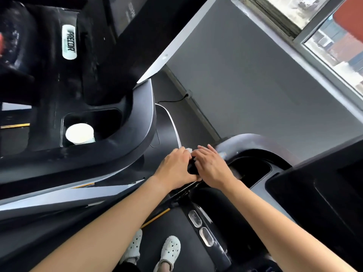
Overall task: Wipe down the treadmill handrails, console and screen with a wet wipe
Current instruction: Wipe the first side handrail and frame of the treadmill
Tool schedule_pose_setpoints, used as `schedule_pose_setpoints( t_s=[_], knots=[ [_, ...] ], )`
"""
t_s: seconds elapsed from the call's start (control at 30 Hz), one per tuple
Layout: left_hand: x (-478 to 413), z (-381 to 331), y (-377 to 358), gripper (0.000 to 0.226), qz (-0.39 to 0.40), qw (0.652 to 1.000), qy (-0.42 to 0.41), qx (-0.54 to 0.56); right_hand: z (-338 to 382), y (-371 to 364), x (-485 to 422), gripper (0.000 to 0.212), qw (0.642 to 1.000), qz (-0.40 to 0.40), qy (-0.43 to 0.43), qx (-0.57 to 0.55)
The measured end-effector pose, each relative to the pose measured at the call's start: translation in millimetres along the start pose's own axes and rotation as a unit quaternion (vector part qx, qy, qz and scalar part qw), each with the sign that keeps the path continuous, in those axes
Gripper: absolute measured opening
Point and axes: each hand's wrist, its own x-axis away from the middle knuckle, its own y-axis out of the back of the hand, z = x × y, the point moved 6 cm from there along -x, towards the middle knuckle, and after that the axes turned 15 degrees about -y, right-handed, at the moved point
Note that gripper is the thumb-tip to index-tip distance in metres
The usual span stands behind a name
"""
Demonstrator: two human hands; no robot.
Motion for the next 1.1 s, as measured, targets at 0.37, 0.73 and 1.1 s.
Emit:
schedule_pose_setpoints(
  t_s=[0.37,0.73,1.1],
  knots=[
    [2,4,-2,0.069,0.007,1.000,0.024,0.013,-45,16,-25,0.047,0.987,-0.066,-0.143,-0.039],
    [-16,-4,0,0.064,0.032,0.996,0.057,-0.061,-81,29,-4,0.045,0.942,-0.126,-0.265,-0.164],
    [-33,-13,-5,0.054,0.020,0.998,0.057,-0.030,-50,19,22,0.048,0.986,-0.143,-0.082,-0.029]
  ],
)
